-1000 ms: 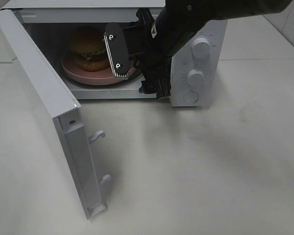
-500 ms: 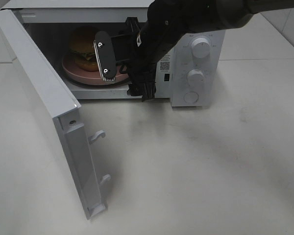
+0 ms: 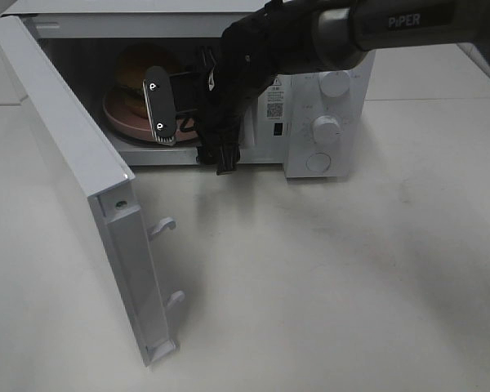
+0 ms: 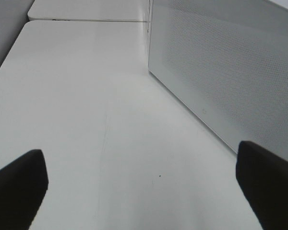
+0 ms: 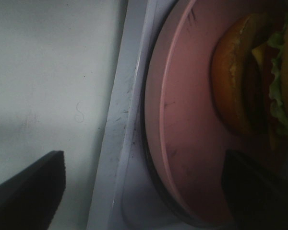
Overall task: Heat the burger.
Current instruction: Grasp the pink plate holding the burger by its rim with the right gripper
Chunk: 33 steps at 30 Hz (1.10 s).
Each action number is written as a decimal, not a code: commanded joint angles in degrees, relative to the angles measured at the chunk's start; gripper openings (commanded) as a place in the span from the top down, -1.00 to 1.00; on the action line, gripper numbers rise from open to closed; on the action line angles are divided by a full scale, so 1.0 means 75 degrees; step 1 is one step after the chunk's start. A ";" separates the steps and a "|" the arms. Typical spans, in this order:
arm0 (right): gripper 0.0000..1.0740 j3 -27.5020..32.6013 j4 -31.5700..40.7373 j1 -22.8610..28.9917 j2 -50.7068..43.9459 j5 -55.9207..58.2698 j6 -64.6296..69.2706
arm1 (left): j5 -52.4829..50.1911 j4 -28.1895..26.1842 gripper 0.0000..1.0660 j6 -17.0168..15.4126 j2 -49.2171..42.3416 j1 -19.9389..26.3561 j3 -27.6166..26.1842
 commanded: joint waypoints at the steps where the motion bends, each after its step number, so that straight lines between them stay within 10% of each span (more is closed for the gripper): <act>1: -0.59 -0.0359 0.0053 0.0015 0.0283 0.0145 0.0038 | -0.0038 -0.0084 -0.88 -0.0023 -0.0160 -0.0023 0.0023; 20: -0.46 -0.2269 0.0405 -0.0015 0.1536 0.1154 0.0390 | -0.0038 -0.0084 -0.88 -0.0023 -0.0160 -0.0023 0.0023; 25: 0.06 -0.2269 0.0420 -0.0015 0.1566 0.1146 0.0382 | -0.0038 -0.0084 -0.88 -0.0023 -0.0160 -0.0023 0.0023; 29: 0.95 -0.2269 0.0413 -0.0015 0.1558 0.1207 0.0390 | -0.0038 -0.0084 -0.88 -0.0023 -0.0160 -0.0023 0.0023; 33: 1.00 -0.2269 0.0413 -0.0015 0.1536 0.1283 0.0382 | -0.0038 -0.0084 -0.88 -0.0023 -0.0160 -0.0023 0.0023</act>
